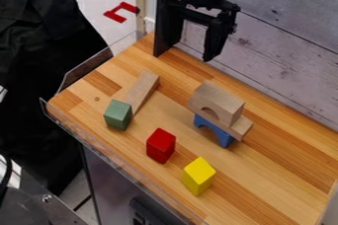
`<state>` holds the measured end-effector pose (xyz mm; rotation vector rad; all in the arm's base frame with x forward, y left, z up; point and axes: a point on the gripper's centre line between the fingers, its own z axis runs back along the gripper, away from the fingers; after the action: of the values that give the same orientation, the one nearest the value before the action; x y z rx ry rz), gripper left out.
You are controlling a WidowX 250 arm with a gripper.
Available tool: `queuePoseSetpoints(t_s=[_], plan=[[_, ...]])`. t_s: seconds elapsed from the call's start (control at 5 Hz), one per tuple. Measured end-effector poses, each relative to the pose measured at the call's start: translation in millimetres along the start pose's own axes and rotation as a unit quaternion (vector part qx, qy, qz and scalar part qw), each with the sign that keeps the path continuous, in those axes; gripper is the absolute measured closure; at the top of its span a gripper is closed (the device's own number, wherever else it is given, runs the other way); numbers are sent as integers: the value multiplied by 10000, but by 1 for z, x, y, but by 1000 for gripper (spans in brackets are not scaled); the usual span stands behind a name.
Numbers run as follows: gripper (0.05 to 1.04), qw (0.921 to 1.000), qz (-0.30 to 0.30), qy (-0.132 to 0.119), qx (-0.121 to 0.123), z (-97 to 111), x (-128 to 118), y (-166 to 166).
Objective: Put the arch on top of the red and yellow blocks
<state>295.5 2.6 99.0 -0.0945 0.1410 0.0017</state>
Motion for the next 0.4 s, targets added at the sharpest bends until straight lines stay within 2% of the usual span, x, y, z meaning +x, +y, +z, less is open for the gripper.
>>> queuePoseSetpoints(t_s=[0.2, 0.4], plan=[[83, 9999, 18, 167, -25, -9, -1, 0], [83, 9996, -172, 90, -187, -18, 1, -15]])
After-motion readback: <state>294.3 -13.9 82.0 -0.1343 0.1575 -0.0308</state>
